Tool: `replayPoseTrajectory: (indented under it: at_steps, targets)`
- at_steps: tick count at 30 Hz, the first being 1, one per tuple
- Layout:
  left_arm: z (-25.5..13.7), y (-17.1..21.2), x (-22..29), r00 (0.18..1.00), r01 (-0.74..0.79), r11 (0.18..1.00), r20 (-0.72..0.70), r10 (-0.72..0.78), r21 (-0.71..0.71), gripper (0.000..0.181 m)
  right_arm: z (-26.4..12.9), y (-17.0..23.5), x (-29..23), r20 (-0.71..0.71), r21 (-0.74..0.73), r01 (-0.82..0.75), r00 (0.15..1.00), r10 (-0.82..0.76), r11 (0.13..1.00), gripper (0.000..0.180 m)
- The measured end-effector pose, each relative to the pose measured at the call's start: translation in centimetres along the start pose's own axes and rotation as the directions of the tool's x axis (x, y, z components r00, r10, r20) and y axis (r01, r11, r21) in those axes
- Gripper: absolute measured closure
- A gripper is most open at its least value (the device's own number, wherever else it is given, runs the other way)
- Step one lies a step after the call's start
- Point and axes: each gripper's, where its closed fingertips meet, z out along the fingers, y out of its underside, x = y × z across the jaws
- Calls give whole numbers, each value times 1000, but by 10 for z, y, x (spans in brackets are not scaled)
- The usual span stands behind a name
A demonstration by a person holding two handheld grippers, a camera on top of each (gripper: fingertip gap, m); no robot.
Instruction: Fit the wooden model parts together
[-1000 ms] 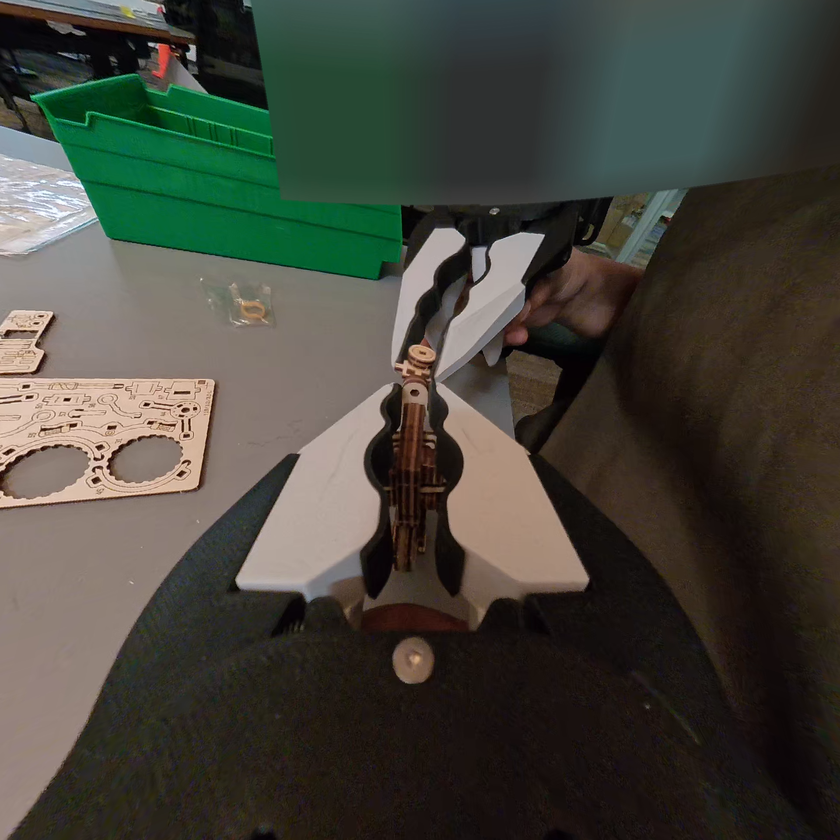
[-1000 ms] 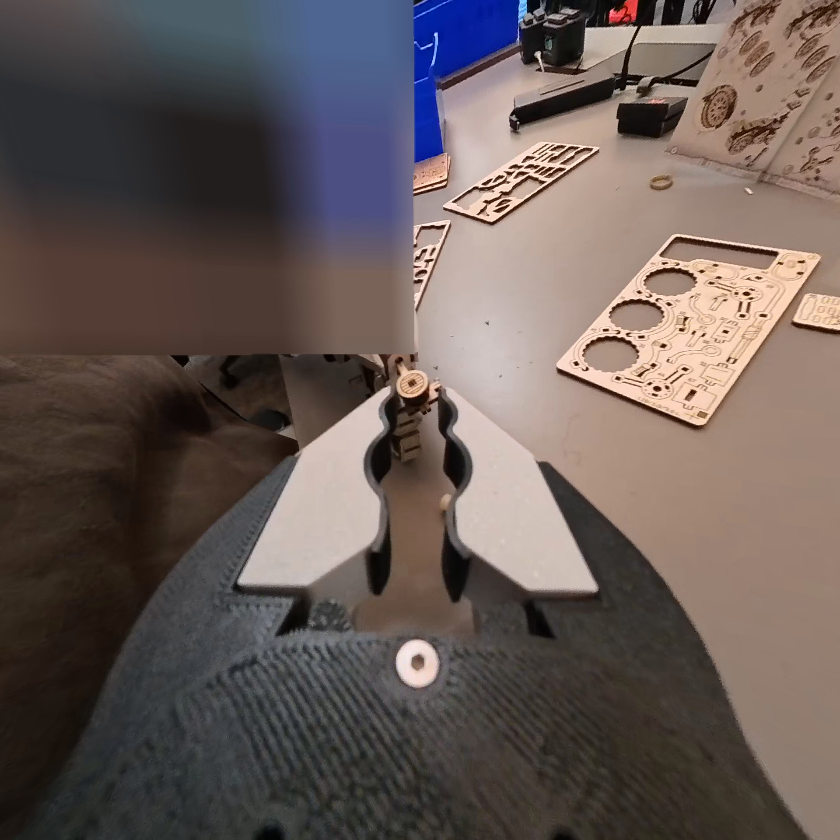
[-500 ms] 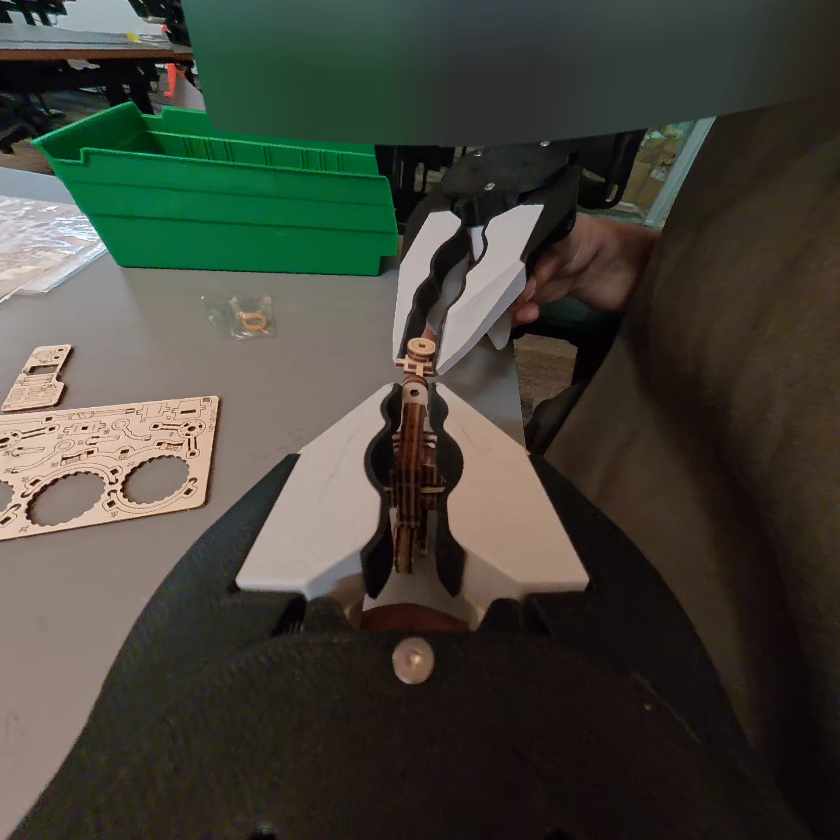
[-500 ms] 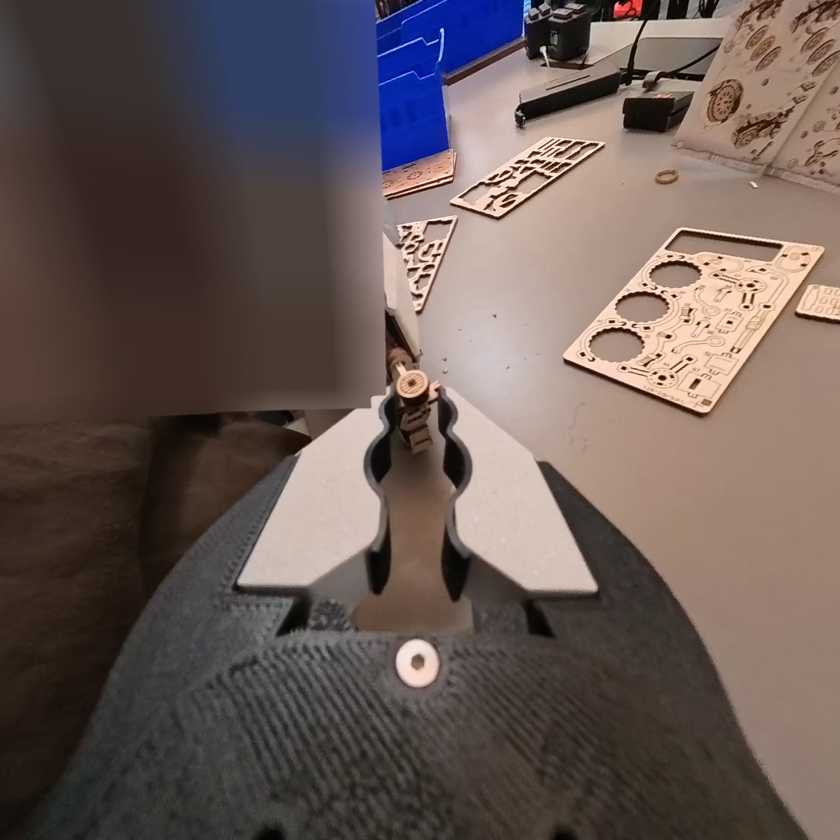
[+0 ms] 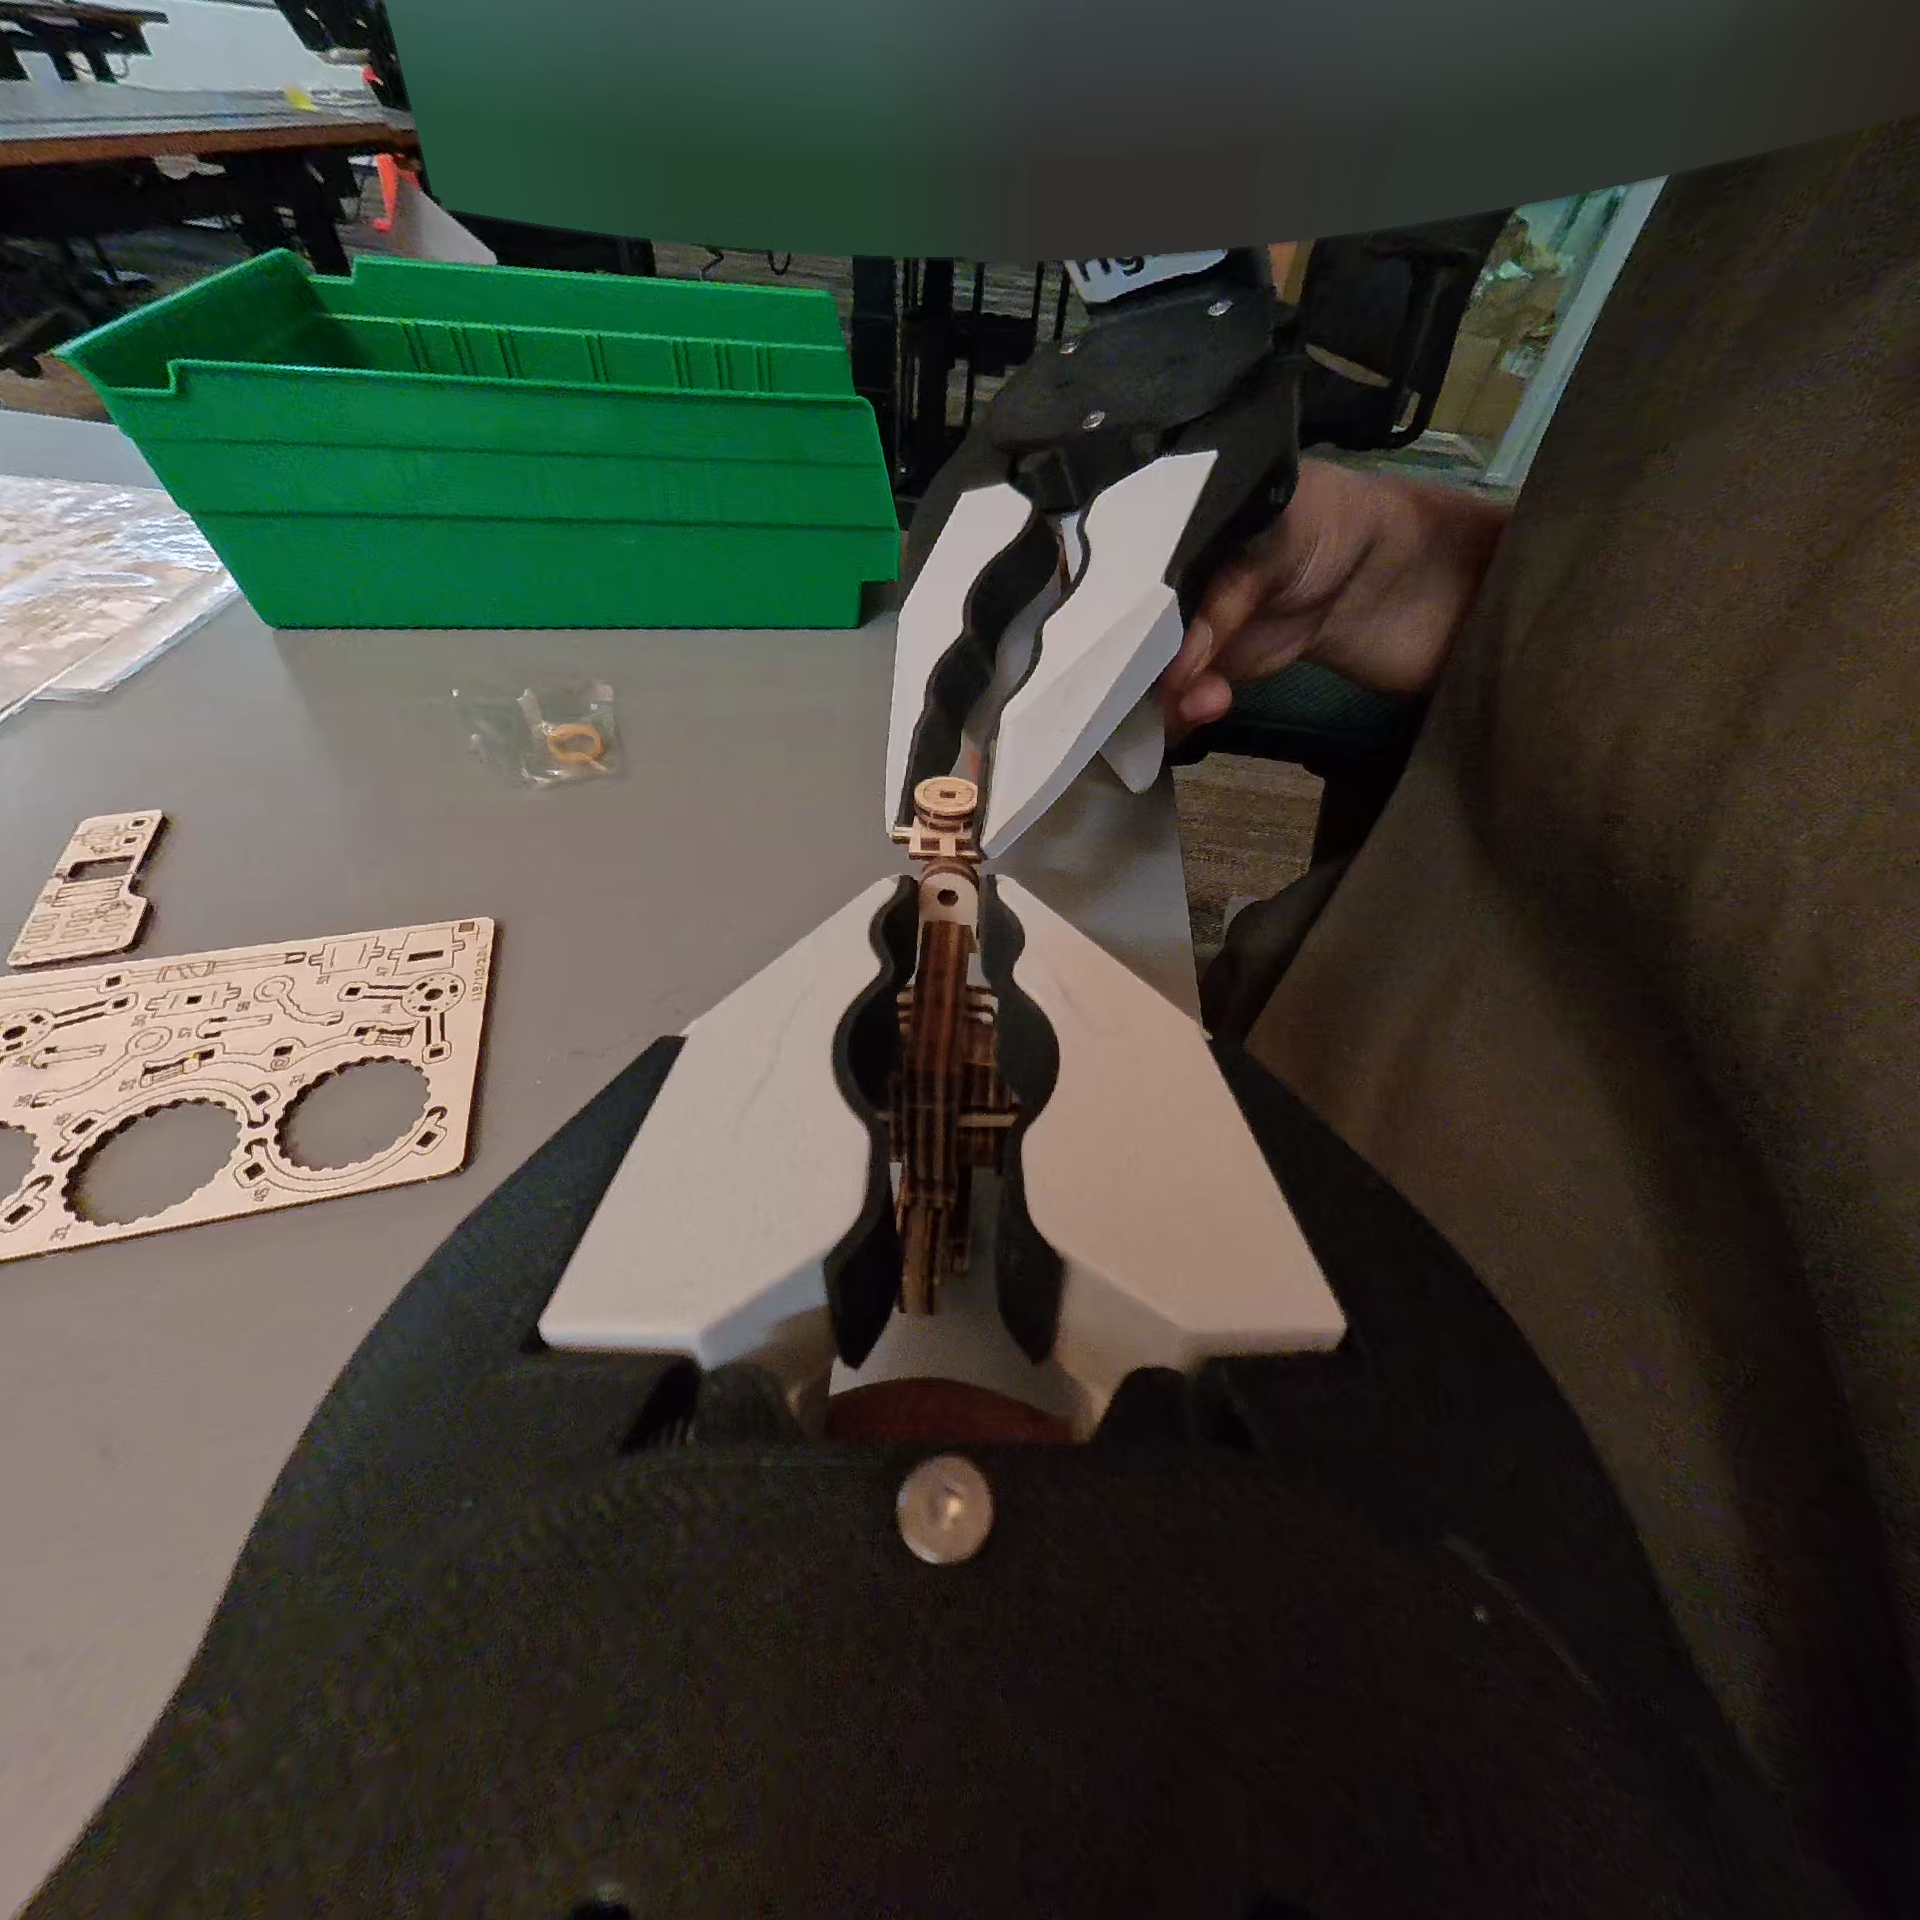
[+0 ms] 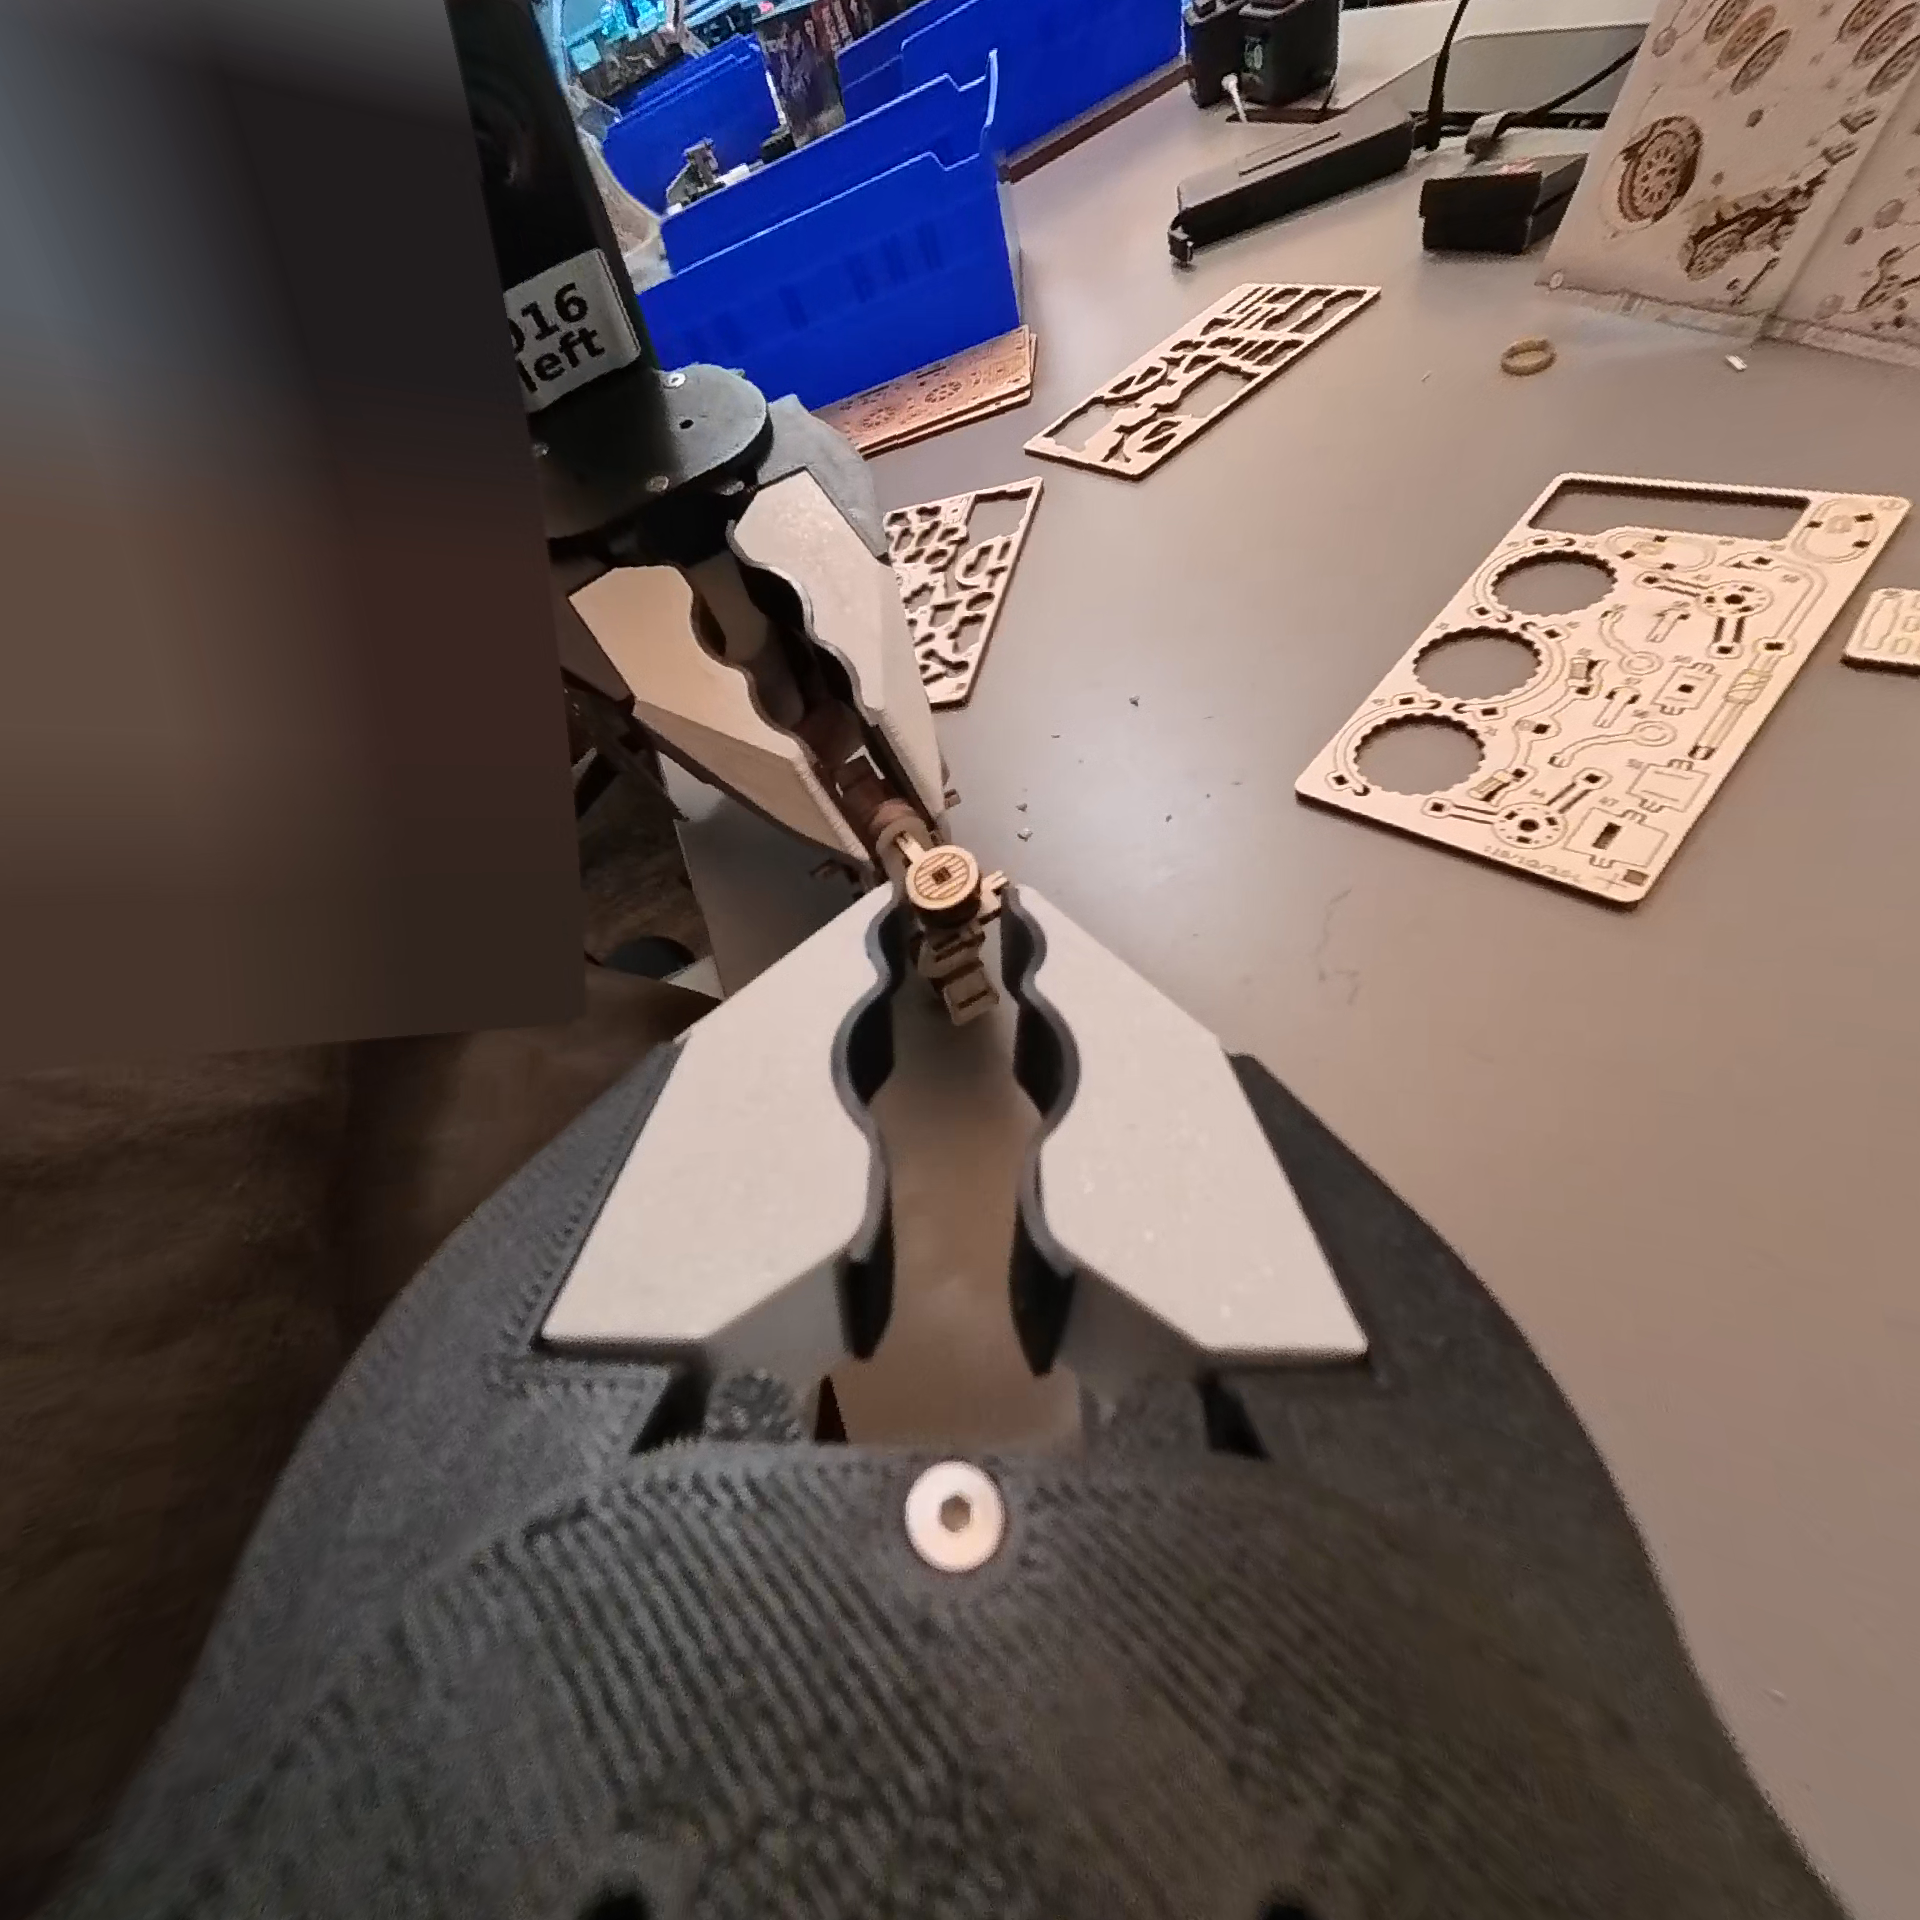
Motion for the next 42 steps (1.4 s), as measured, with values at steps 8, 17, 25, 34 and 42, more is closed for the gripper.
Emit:
replayPoseTrajectory:
  at_steps: [8,17,25,34,42]
  targets:
    - [0,0,0,1000,7,1000,-1,-7,3,171,0,0,-1,0,3,20,1000,-20,1000,164]
    - [-1,-1,-5,998,66,998,-3,-66,13,171,1,-2,1,-25,38,136,990,-135,990,164]
    - [-1,-1,-5,998,59,998,2,-59,7,171,2,-2,1,-32,48,185,982,-184,982,164]
    - [0,0,-1,1000,-7,999,26,8,-40,171,0,0,-1,24,15,55,998,-56,998,165]
    - [3,0,2,1000,-16,997,25,18,-77,171,-3,3,-3,34,-34,21,999,-20,999,165]
